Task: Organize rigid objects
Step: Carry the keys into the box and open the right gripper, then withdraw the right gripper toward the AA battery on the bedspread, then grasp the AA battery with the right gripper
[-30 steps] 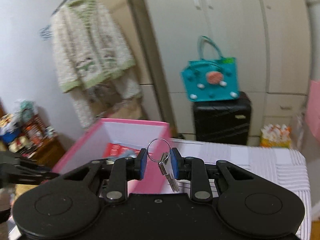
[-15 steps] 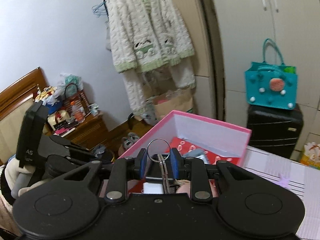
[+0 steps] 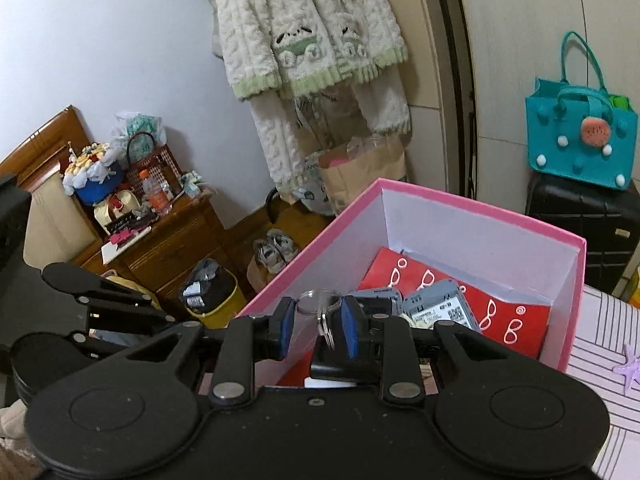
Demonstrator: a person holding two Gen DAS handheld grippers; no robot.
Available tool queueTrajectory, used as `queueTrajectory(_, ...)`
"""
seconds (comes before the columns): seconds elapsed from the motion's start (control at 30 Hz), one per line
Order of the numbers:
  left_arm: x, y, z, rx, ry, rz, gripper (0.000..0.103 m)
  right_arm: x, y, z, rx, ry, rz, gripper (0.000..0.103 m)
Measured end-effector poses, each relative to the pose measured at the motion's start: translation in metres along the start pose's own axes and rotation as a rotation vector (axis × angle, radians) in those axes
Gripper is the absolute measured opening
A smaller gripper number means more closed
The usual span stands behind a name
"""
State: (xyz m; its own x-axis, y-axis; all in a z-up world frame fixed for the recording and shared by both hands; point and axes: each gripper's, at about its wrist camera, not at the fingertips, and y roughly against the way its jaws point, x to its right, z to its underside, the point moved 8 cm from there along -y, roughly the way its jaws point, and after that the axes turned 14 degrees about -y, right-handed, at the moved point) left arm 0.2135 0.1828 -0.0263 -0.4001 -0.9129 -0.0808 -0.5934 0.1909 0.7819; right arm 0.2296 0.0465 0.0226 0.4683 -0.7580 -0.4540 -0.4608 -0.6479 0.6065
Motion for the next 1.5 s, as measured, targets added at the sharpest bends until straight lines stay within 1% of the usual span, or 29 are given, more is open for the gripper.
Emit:
queueTrajectory(0.1,0.0,0.0,0.0,-0.001,-0.005,0.001,0.011,0.003,0.011,-0.002,0.037,0.009,0.008,0.031)
queueTrajectory(0.23,0.0,-0.001,0.001,-0.001,-0.01,0.006,0.011,0.013,0.036,-0.006,0.076,-0.015,0.011,0.033)
queueTrajectory(0.3,0.0,-0.001,0.001,0.001,-0.015,0.008,0.011,0.022,0.053,-0.009,0.111,-0.014,0.042,0.036)
queueTrajectory(0.37,-0.002,-0.001,0.001,0.002,-0.015,0.018,0.011,0.035,0.068,-0.01,0.137,-0.019,0.078,0.036)
queueTrajectory(0.5,-0.005,-0.001,0.001,-0.003,-0.004,0.051,0.011,0.077,0.095,-0.009,0.173,-0.08,0.17,0.038)
queueTrajectory(0.57,-0.006,0.0,0.002,-0.003,-0.006,0.058,0.011,0.099,0.108,-0.006,0.187,-0.136,0.198,0.038)
queueTrajectory(0.67,-0.006,-0.001,0.003,-0.004,-0.003,0.066,0.011,0.118,0.117,0.009,0.164,-0.228,0.165,0.039)
queueTrajectory(0.73,-0.005,-0.001,0.004,-0.003,-0.011,0.063,0.011,0.125,0.117,0.021,0.148,-0.247,0.169,0.04)
queueTrajectory(0.87,-0.004,0.0,0.003,-0.01,-0.018,0.057,0.011,0.137,0.115,0.04,0.124,-0.226,0.225,0.048)
queueTrajectory(1.03,-0.003,-0.001,0.001,-0.021,-0.024,0.045,0.011,0.157,0.11,0.05,0.134,-0.163,0.326,0.05)
queueTrajectory(1.13,-0.003,0.0,0.001,-0.022,-0.022,0.021,0.008,0.171,0.106,0.054,0.15,-0.103,0.393,0.051)
queueTrajectory(1.2,-0.002,0.0,0.002,-0.025,-0.034,0.006,0.007,0.183,0.1,0.056,0.158,-0.091,0.417,0.051)
queueTrajectory(1.27,-0.001,-0.001,0.001,-0.039,-0.046,-0.005,0.007,0.193,0.094,0.057,0.158,-0.096,0.42,0.051)
queueTrajectory(1.37,0.001,-0.002,-0.001,-0.062,-0.064,-0.011,0.007,0.205,0.085,0.061,0.153,-0.097,0.401,0.051)
queueTrajectory(1.43,0.001,-0.002,-0.002,-0.074,-0.073,-0.014,0.007,0.21,0.077,0.065,0.113,-0.1,0.393,0.051)
queueTrajectory(1.5,0.001,-0.002,-0.002,-0.081,-0.081,-0.014,0.007,0.21,0.068,0.069,0.061,-0.104,0.375,0.048)
